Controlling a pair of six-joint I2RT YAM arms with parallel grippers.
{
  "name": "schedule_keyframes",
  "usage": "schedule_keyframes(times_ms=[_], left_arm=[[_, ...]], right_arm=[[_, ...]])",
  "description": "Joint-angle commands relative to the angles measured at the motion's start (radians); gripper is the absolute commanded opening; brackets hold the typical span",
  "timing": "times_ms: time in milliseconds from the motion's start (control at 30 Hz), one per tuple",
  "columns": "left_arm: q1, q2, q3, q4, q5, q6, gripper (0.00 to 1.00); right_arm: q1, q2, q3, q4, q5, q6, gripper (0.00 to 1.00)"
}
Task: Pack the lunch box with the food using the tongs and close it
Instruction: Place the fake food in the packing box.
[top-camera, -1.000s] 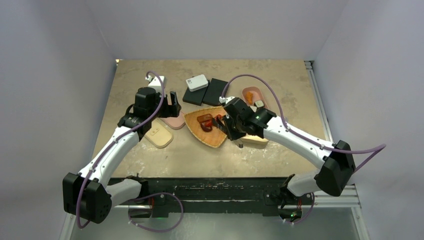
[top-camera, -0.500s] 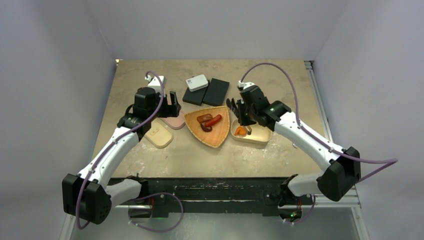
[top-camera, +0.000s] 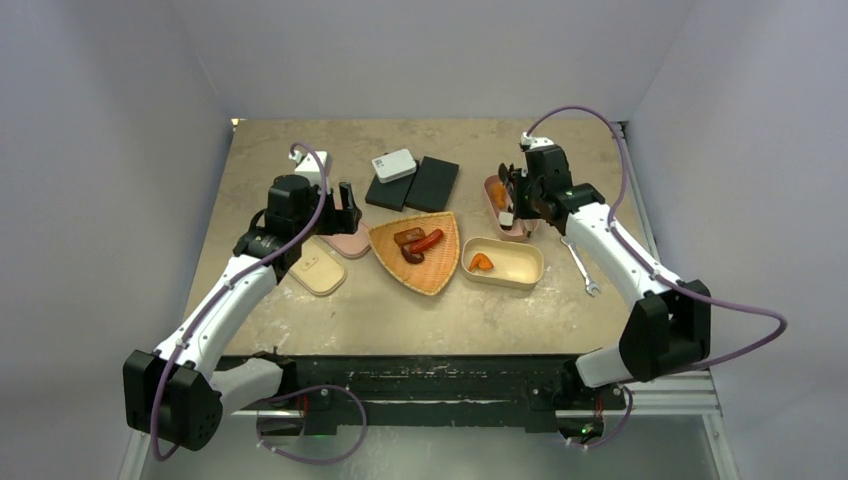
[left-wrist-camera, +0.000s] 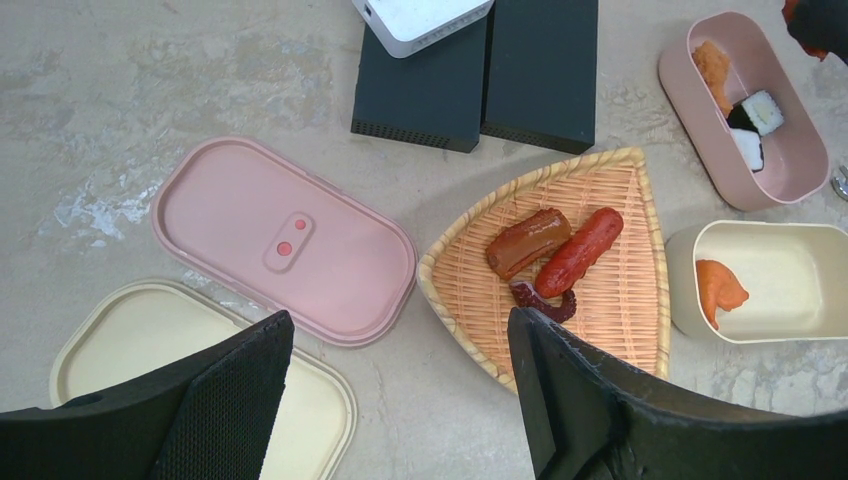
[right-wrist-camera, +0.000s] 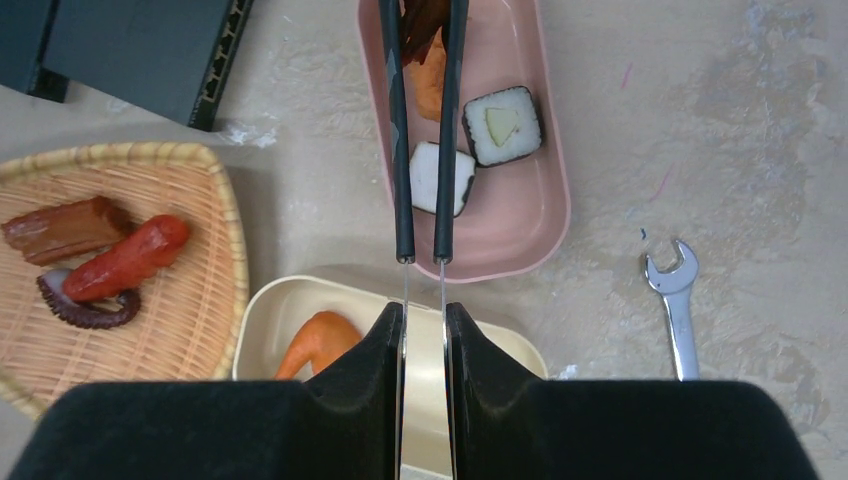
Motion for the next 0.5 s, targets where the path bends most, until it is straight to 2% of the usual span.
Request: schedule_keyframes(times_ms=[0,467], left_arm=[[-0.001,-0.022,-0.007,0.029,0.013,0.006,0.78],[-0.001,-0.013,-0.005,0.029,0.018,0.006,0.78]], right_arm=[[-0.023,0.026,0.038,0.077,-0.004,-0.034,0.05],[-0.065,0.080,-0.017,0.101,0.002,-0.025,0.06]])
